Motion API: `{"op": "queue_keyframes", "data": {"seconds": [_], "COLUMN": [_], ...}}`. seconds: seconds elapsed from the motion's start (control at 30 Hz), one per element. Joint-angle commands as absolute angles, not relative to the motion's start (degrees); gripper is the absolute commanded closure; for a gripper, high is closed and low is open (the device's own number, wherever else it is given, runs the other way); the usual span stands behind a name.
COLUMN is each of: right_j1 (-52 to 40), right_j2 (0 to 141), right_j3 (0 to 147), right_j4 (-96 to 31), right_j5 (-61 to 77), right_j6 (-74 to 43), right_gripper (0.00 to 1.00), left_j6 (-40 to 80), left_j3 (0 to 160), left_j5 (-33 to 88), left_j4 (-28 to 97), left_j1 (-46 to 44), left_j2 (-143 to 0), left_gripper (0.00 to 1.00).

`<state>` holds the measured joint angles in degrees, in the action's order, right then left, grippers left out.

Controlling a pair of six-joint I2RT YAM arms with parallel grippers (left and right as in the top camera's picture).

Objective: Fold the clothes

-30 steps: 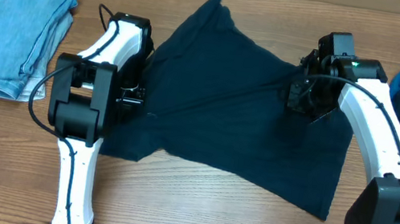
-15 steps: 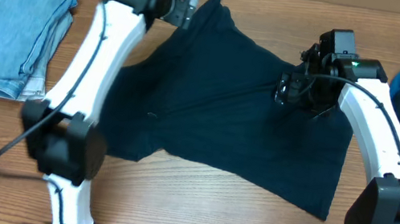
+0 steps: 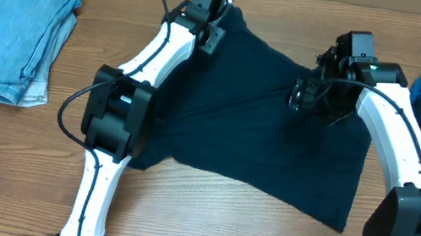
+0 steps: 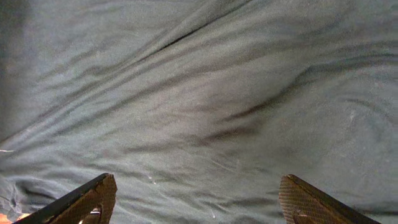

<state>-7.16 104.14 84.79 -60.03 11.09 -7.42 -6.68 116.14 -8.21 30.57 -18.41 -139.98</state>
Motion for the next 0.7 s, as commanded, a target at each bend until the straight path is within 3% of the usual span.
{"op": "queue_keyframes", "data": {"seconds": [0.0, 0.07, 0.23, 0.47, 0.67], "right_j1": [-7.01, -7.01, -7.01, -7.01, -7.01], "right_j2": [103.94, 103.94, 103.94, 103.94, 103.94], "right_j3": [85.30, 85.30, 85.30, 85.30, 85.30], "right_j4": [-59.83, -59.83, -59.66, -59.59, -59.22], "right_j5": [10.09, 10.07, 10.09, 10.09, 10.11], "right_j6": [-7.22, -7.22, -7.22, -7.25, -7.22], "right_gripper": [0.12, 0.12, 0.12, 0.12, 0.12], "left_j6": [-7.73, -7.70, -7.70, -7.49, -7.29], "left_j3": [116.31, 116.31, 116.31, 116.25, 116.20], "left_j5": [-12.62, -12.58, -12.40, -11.49, -10.59], "left_j4": [29.12, 28.82, 28.32, 29.58, 29.74], "left_j1": [-18.57, -18.57, -18.72, -18.96, -19.18], "left_j2": [-142.65, -142.74, -142.85, -143.15, -143.15], "left_gripper": [0.45, 0.52, 0.55, 0.48, 0.49]}}
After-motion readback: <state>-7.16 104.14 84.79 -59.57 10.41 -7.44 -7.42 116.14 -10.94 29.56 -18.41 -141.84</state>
